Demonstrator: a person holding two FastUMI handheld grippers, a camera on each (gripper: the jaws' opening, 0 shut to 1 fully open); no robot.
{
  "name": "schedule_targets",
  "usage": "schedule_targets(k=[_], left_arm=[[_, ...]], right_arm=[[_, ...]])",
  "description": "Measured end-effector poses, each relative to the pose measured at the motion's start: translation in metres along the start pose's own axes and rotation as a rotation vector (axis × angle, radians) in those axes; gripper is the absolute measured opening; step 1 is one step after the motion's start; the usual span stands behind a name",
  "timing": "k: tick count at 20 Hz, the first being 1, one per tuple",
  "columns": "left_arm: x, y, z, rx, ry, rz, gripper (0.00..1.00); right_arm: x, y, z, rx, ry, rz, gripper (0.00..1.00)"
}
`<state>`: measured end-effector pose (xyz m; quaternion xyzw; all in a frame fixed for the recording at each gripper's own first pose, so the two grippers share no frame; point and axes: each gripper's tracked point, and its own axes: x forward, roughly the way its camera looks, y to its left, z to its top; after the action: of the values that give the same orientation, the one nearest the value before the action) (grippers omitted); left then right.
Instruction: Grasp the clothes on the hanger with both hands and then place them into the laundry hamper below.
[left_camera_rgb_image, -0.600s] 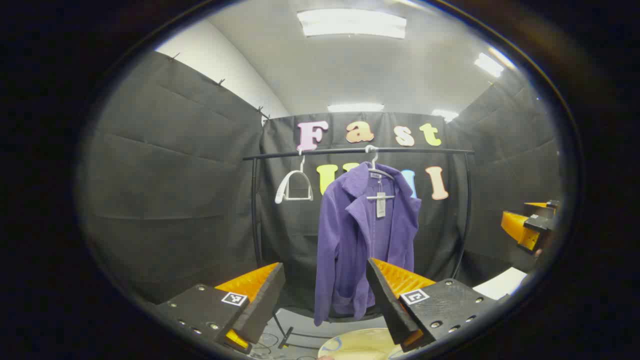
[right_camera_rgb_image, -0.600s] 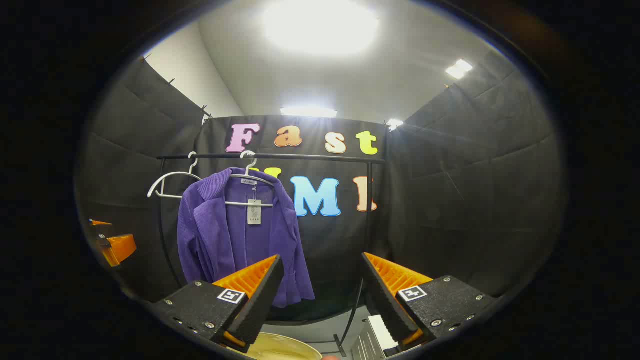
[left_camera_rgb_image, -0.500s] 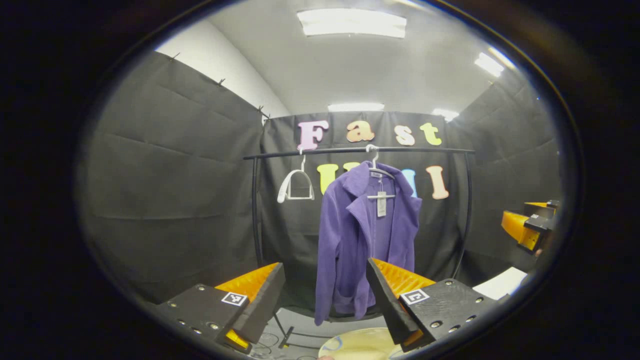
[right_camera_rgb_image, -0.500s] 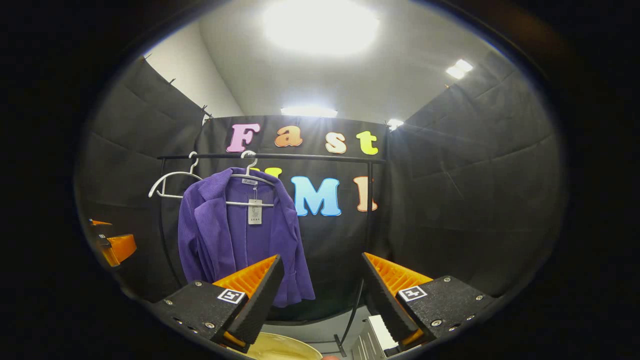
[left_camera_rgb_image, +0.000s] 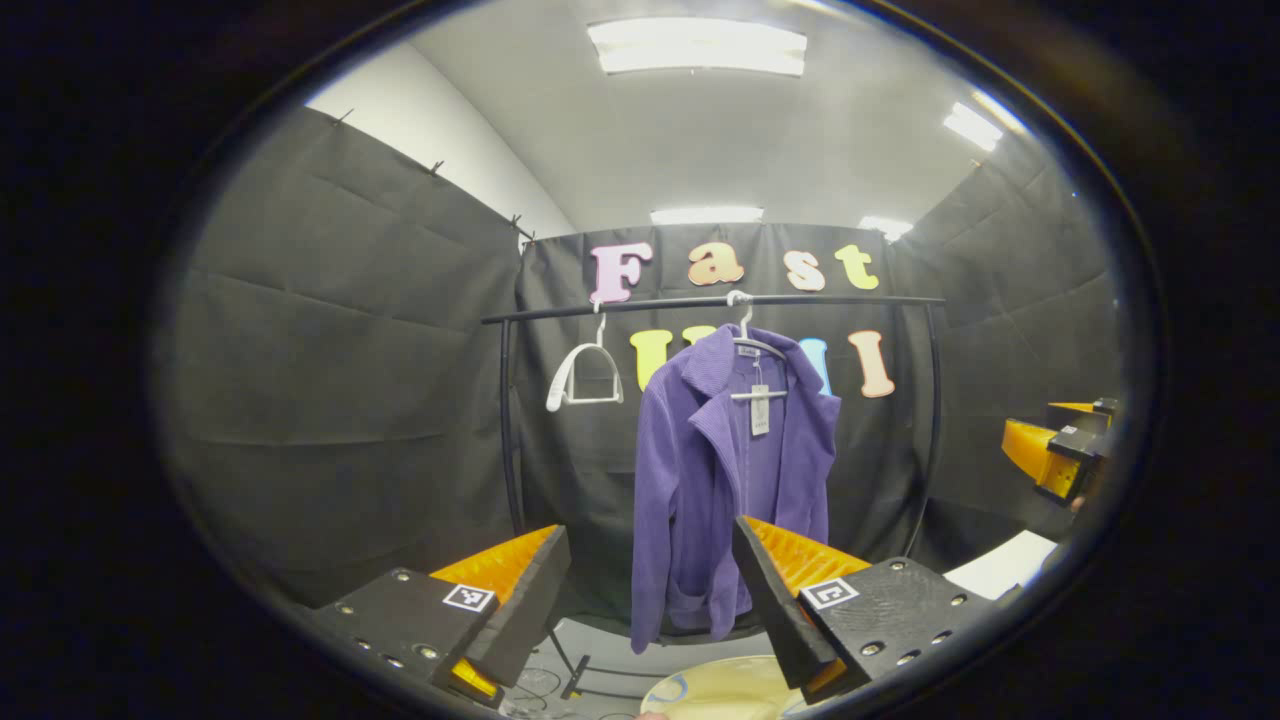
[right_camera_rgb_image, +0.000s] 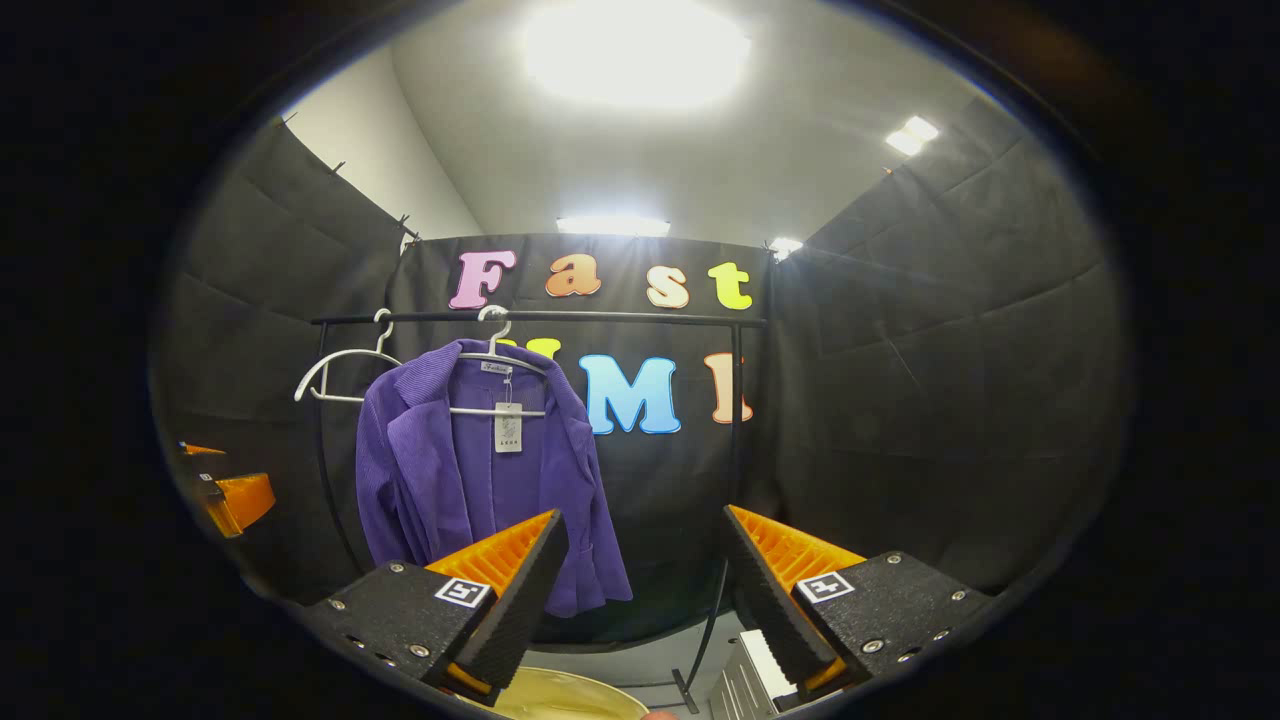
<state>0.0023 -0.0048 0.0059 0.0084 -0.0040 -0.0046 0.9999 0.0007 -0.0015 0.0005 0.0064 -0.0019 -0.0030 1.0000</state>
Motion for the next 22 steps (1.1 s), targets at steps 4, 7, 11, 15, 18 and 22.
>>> schedule_targets(k=[4, 7, 11, 15, 18, 22], left_arm=[[0.009, -0.008, 0.004, -0.01, -0.002, 0.004, 1.0], [0.018, -0.015, 0.012, 0.0, -0.007, 0.009, 0.95], [0.038, -0.027, 0.028, 0.004, -0.031, 0.016, 1.0], [0.068, -0.041, 0.039, -0.009, -0.042, 0.024, 0.94], [0.088, -0.05, 0.047, -0.011, -0.054, 0.03, 0.95], [0.114, -0.064, 0.057, -0.005, -0.069, 0.035, 1.0]], right_arm=[[0.013, -0.002, 0.001, 0.003, -0.004, 0.014, 0.95], [0.031, -0.002, 0.004, 0.024, -0.005, 0.03, 0.95], [0.061, 0.001, 0.011, 0.053, -0.009, 0.068, 0.95], [0.093, 0.004, 0.02, 0.051, -0.027, 0.101, 0.95], [0.118, 0.008, 0.024, 0.061, -0.036, 0.125, 0.95], [0.151, 0.01, 0.029, 0.071, -0.043, 0.149, 0.95]])
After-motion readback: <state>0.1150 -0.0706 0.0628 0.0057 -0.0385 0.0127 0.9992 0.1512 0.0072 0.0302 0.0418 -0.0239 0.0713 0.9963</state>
